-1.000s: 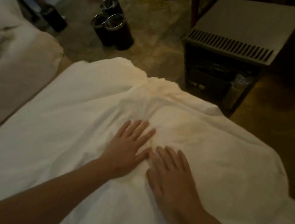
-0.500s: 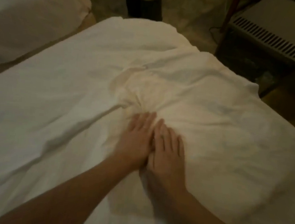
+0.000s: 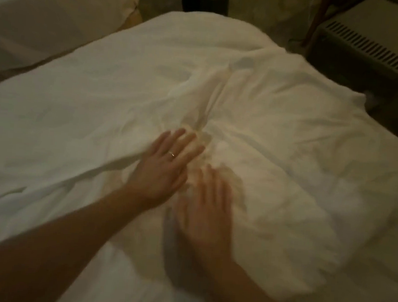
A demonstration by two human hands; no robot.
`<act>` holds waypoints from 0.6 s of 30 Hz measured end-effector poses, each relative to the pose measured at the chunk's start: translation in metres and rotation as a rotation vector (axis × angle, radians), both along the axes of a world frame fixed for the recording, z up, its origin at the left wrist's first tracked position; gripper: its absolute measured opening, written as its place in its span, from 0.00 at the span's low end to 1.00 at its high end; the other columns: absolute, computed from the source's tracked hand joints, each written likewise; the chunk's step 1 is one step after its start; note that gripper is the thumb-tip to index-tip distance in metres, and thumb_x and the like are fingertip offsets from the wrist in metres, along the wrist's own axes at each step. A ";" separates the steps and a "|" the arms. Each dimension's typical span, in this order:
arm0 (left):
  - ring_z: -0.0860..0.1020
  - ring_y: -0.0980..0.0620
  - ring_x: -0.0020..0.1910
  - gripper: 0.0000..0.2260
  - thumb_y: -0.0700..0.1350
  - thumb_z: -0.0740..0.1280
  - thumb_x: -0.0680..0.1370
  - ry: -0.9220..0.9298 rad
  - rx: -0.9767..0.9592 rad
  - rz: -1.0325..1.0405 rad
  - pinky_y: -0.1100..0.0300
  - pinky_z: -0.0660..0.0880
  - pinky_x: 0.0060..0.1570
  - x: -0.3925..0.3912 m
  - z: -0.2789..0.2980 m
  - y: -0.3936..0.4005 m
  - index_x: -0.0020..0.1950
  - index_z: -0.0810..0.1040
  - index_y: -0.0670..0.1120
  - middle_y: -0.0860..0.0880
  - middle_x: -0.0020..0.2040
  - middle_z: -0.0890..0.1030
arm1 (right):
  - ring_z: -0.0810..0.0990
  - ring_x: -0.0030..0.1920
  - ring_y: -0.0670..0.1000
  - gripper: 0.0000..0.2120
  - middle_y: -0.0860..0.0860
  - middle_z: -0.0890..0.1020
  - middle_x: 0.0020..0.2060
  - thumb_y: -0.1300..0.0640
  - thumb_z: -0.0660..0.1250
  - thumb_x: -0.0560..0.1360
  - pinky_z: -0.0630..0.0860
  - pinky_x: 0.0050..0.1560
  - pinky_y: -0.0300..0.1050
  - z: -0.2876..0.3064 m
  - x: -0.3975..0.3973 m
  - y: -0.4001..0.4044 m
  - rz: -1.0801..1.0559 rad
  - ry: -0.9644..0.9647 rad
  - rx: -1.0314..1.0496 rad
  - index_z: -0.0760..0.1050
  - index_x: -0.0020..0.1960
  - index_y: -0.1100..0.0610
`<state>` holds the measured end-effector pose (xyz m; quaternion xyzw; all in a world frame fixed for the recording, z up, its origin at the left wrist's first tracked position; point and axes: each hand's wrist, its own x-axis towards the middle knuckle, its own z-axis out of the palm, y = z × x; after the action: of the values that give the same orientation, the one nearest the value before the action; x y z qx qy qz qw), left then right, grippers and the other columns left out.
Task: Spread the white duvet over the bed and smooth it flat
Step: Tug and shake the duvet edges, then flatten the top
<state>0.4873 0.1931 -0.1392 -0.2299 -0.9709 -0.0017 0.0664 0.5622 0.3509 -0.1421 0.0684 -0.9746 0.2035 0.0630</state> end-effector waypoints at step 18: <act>0.64 0.43 0.75 0.24 0.53 0.51 0.80 -0.217 0.090 0.065 0.48 0.51 0.74 0.080 -0.010 -0.011 0.75 0.67 0.51 0.46 0.74 0.70 | 0.68 0.70 0.62 0.26 0.62 0.73 0.68 0.51 0.64 0.72 0.56 0.72 0.63 -0.008 0.076 -0.063 0.016 -0.094 0.090 0.74 0.68 0.61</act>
<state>0.5672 0.1825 -0.1494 -0.1934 -0.9783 -0.0681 -0.0287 0.6386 0.2877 -0.1504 0.0695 -0.9841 0.1629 0.0126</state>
